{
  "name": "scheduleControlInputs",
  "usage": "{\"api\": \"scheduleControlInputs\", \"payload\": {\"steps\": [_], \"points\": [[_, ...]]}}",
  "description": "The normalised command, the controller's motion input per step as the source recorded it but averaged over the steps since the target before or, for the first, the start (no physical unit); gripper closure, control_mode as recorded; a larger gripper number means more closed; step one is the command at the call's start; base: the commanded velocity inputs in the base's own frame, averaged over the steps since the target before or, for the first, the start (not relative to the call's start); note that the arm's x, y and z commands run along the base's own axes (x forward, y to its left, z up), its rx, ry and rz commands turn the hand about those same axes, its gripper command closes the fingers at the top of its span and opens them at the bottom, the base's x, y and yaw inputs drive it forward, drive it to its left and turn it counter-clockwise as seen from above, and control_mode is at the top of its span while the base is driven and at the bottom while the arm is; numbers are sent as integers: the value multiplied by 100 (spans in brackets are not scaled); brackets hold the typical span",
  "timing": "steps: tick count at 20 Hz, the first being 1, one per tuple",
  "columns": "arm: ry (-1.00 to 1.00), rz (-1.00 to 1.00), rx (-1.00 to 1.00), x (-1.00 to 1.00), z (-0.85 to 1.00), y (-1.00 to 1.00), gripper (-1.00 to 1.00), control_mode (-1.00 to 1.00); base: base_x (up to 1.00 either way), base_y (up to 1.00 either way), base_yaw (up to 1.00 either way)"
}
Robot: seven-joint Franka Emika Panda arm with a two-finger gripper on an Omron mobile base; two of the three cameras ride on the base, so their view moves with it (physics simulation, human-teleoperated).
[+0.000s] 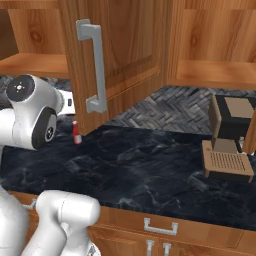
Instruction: Close all open cabinet doors.
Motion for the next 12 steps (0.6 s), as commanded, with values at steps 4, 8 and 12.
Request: {"api": "scheduleControlInputs", "payload": {"steps": [4, 8, 12], "points": [[-37, 5, -2, -39, 14, 2, -100, -100, 0, 0, 0], [-36, 7, -4, -54, 10, 4, -100, -100, 0, 0, 0], [-25, 5, -1, -39, 14, 0, -100, -100, 0, 0, 0]]}}
